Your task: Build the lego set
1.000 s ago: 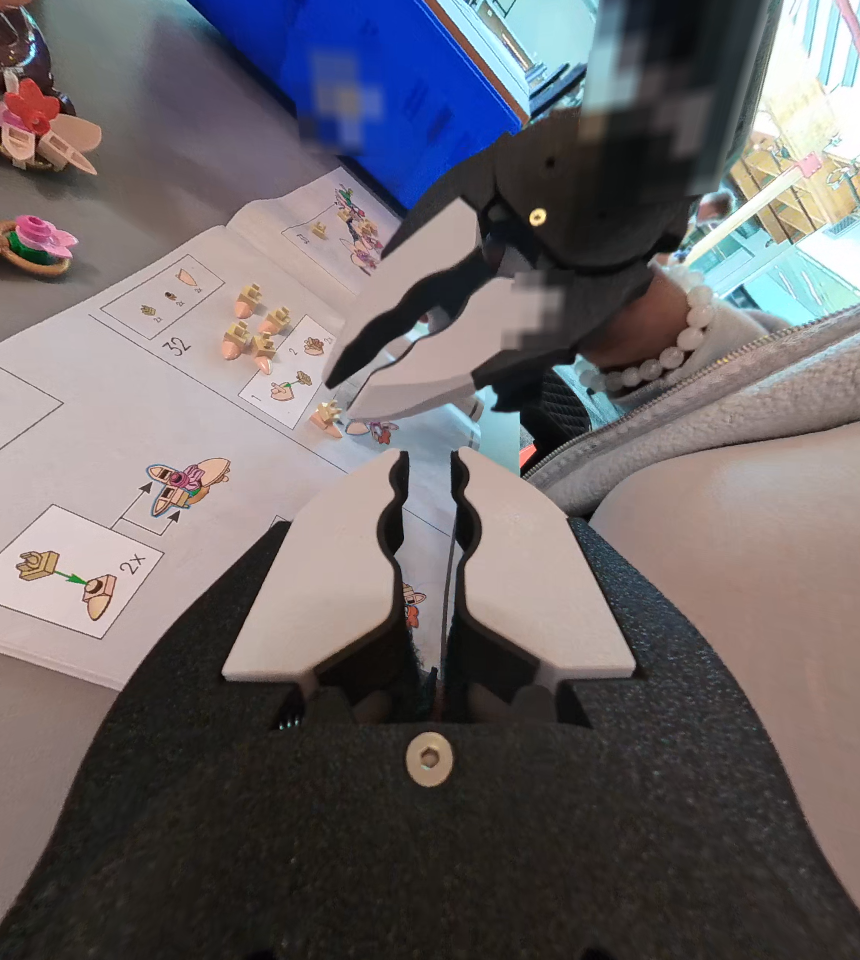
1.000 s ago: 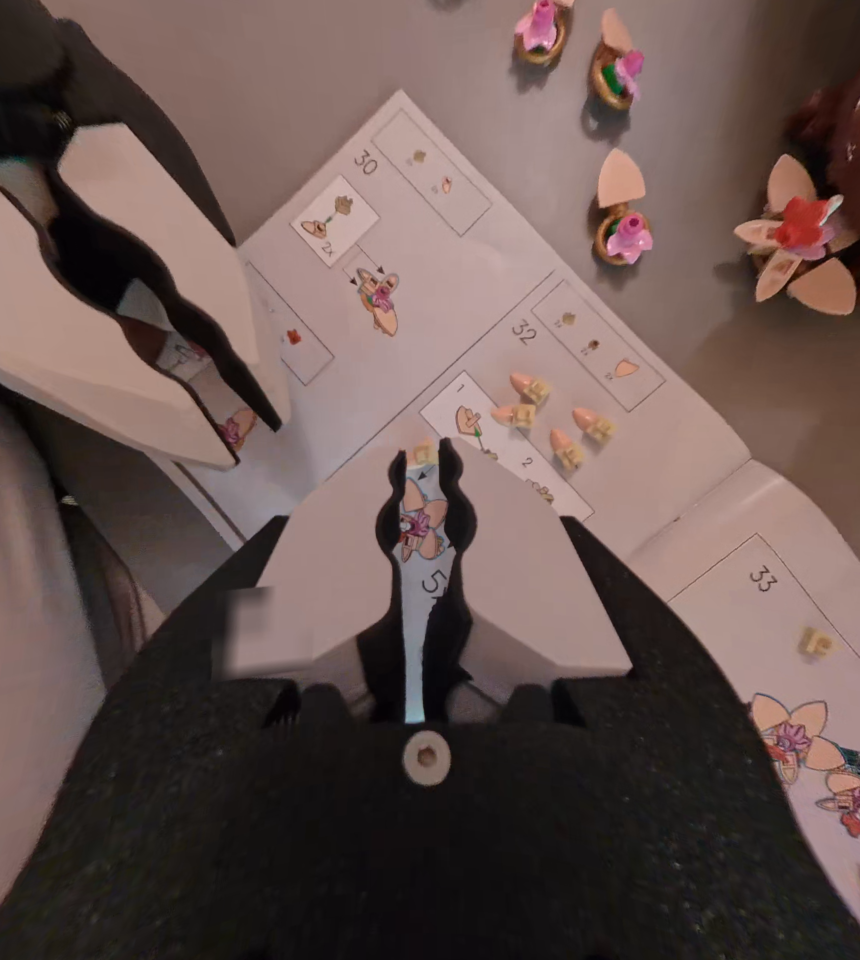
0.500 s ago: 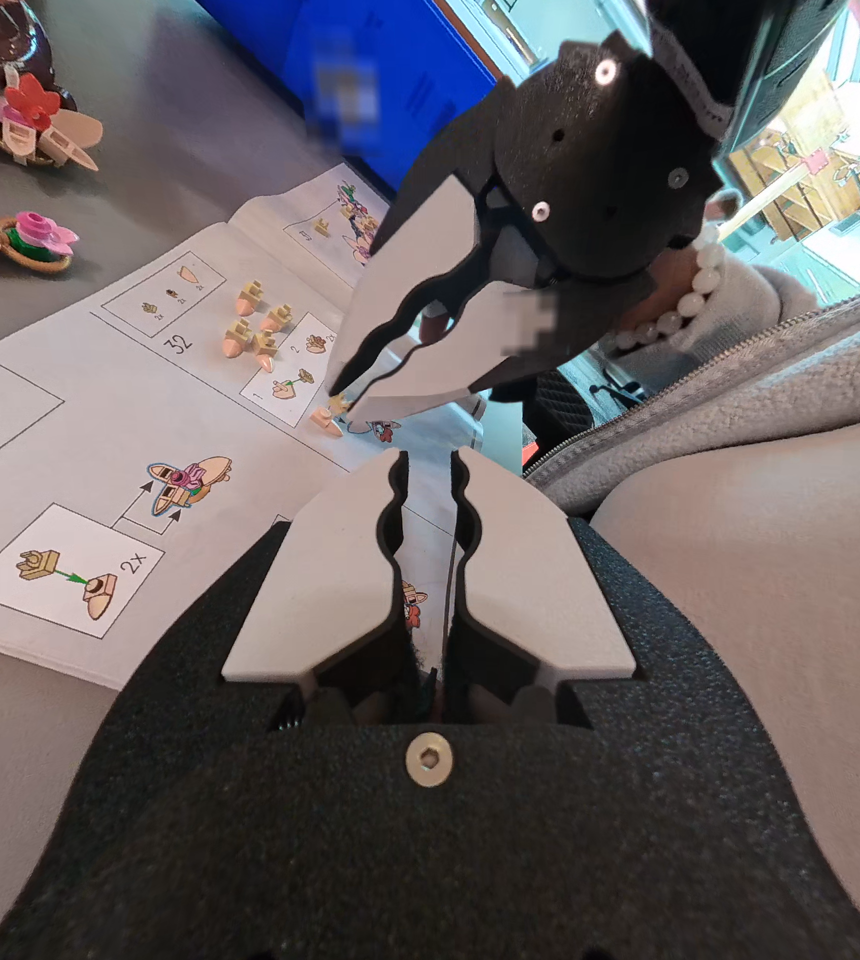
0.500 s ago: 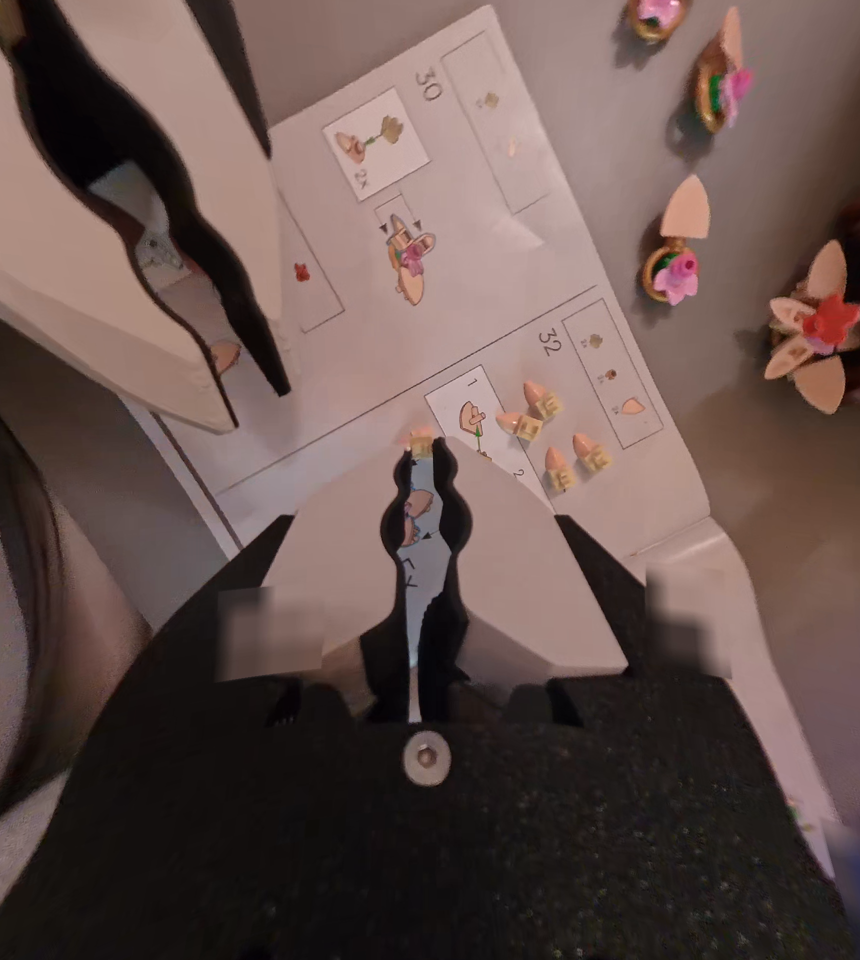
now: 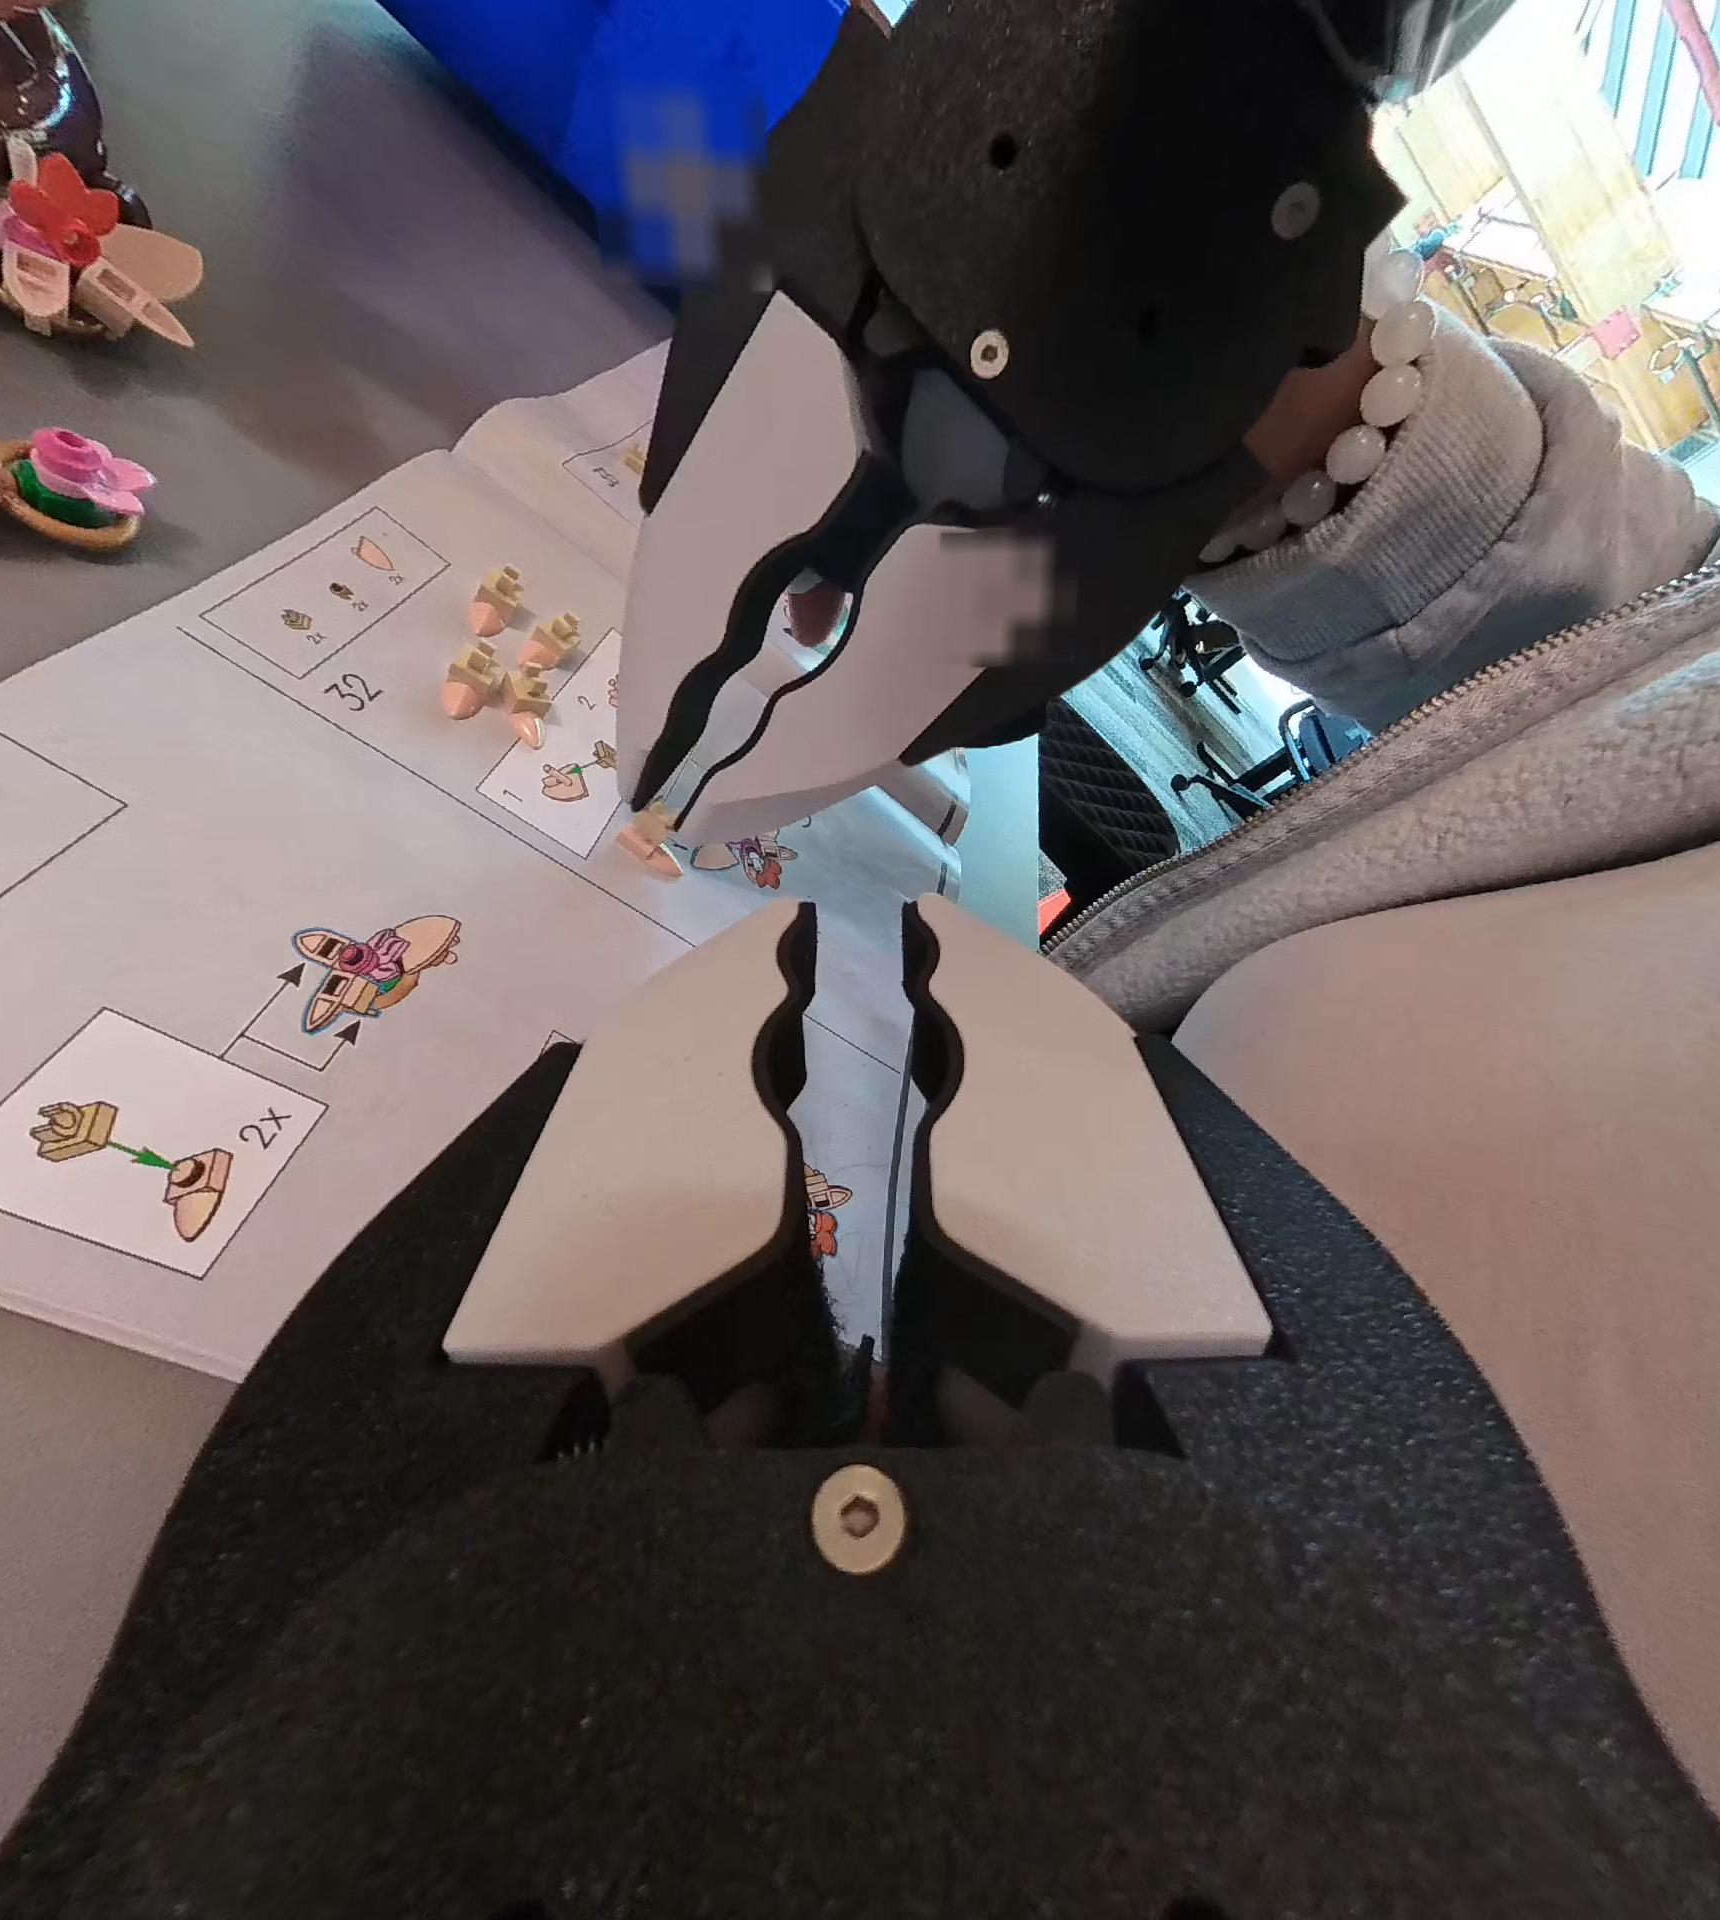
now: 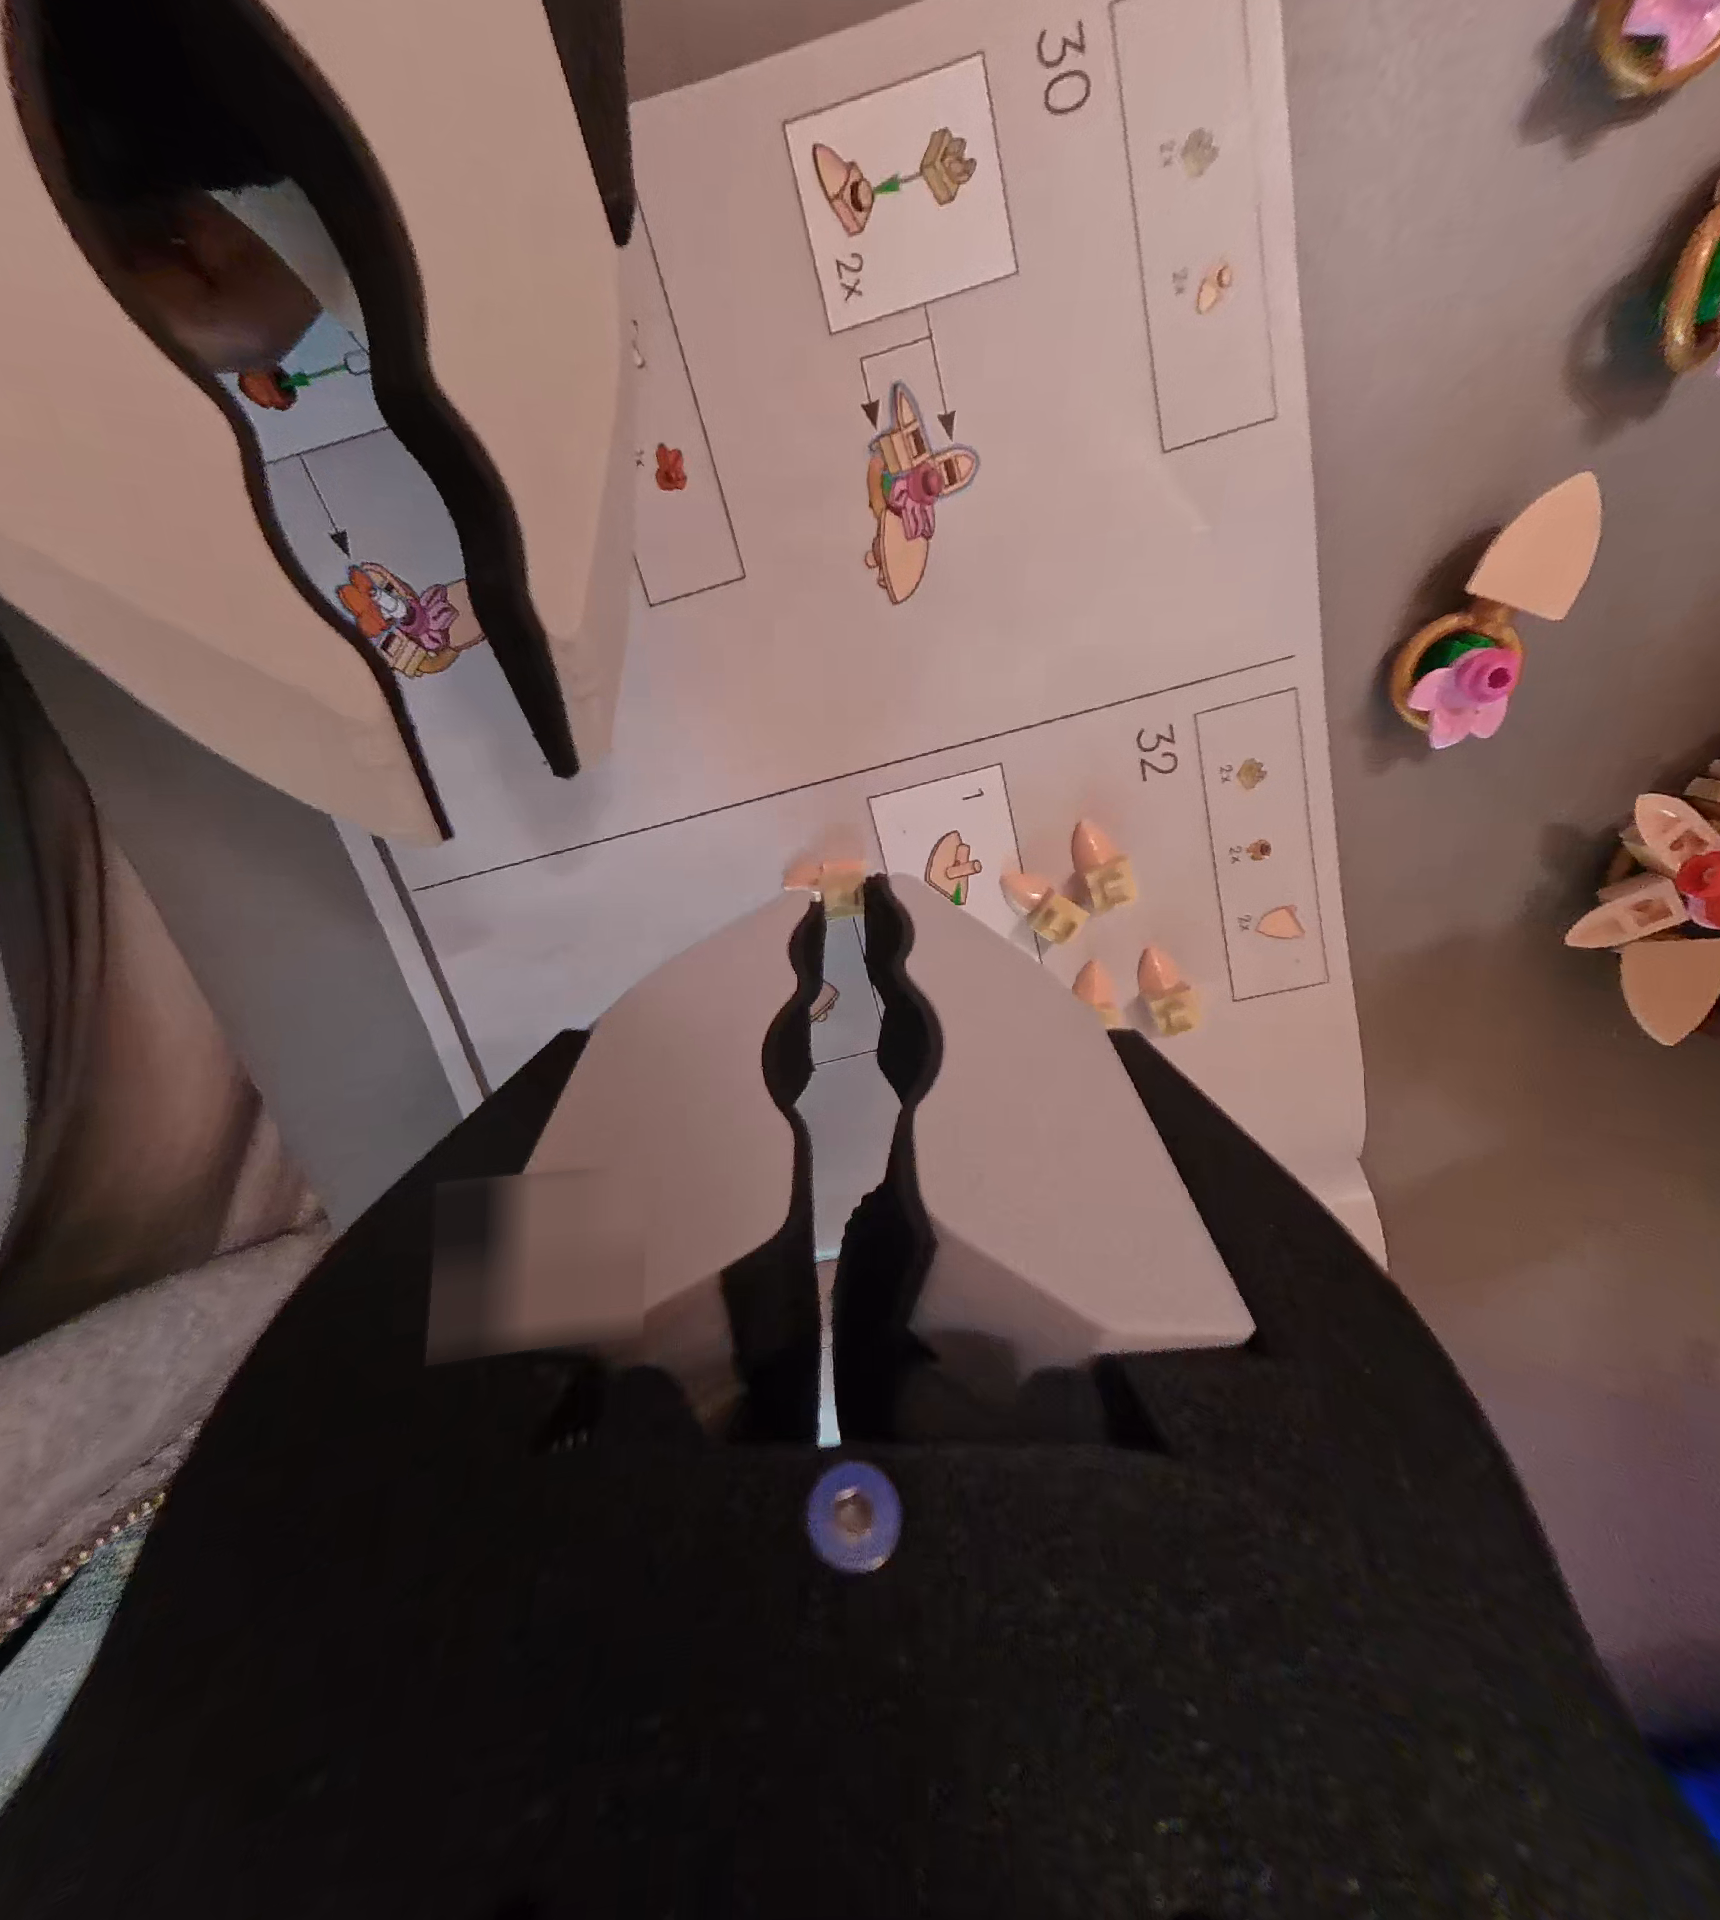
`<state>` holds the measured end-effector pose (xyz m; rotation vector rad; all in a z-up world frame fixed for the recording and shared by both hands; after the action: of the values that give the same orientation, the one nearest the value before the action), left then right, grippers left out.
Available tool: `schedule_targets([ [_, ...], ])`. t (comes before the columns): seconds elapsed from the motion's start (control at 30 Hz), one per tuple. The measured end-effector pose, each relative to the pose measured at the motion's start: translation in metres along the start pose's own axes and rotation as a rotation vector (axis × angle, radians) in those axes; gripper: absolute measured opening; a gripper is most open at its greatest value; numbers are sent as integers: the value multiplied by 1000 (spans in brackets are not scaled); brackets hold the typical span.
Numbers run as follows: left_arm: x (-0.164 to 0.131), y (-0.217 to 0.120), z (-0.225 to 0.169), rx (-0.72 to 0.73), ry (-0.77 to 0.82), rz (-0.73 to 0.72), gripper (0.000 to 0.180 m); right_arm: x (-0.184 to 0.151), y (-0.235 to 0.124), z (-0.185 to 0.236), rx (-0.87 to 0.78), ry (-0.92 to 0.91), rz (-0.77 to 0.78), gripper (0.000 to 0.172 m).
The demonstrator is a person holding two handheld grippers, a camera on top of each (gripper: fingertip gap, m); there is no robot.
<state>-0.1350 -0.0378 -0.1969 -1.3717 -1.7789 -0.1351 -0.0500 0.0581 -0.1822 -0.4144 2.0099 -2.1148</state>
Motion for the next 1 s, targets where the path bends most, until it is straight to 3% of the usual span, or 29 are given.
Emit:
schedule_targets([
  [0.67, 0, 0, 0, -3, 0, -3, 16, 5, 3, -3, 40, 1, 80, 6],
  [1.0, 0, 0, 0, -6, -4, 3, 16, 12, 3, 2, -1, 105, 179, 5],
])
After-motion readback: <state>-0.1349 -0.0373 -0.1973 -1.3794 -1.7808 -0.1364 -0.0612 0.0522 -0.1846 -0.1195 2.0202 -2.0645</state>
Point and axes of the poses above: each gripper's, where its closed fingertips meet, y out along the fingers, x out of its top, z = x × y across the jaws, the point moved 8 cm from there along -y, back along the fingers, and after that the axes turned 11 degrees about z, right-handed, at the moved point
